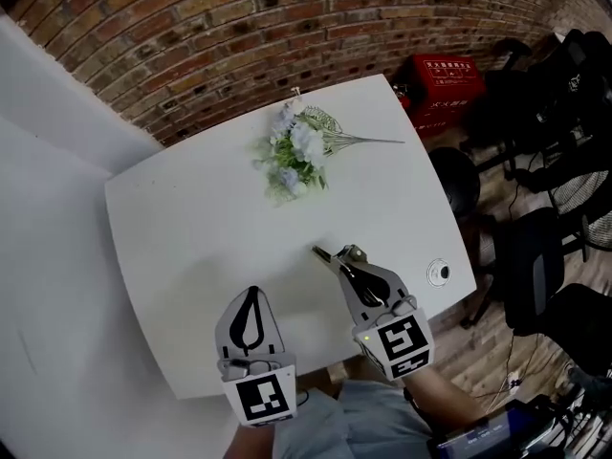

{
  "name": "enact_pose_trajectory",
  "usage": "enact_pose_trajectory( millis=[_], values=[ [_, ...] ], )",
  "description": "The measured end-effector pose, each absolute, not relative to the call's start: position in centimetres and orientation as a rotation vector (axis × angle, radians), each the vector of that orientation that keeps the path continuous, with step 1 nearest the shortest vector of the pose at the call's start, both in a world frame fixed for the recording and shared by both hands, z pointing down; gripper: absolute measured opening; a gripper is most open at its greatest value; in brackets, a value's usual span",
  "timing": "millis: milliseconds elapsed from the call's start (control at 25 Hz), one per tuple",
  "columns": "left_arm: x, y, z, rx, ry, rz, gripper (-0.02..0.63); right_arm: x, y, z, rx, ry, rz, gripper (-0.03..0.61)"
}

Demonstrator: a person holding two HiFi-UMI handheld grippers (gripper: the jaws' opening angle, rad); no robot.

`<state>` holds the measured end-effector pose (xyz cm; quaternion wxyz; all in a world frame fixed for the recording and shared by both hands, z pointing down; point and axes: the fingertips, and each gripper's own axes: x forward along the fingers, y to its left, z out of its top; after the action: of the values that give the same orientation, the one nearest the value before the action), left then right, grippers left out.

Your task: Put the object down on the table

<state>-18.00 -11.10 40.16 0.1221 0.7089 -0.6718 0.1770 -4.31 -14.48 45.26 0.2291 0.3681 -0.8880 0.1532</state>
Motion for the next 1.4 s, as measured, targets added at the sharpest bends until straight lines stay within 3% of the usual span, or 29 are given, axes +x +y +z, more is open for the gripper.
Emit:
enact_pose_trajectory(
  millis=[1400],
  values=[
    [-18.4, -13.1, 44.2, 2.069, -1.845, 0.582, 0.009, -4.5, -15.7, 49.3, 1.046, -2.378, 0.530, 0.031]
  ],
)
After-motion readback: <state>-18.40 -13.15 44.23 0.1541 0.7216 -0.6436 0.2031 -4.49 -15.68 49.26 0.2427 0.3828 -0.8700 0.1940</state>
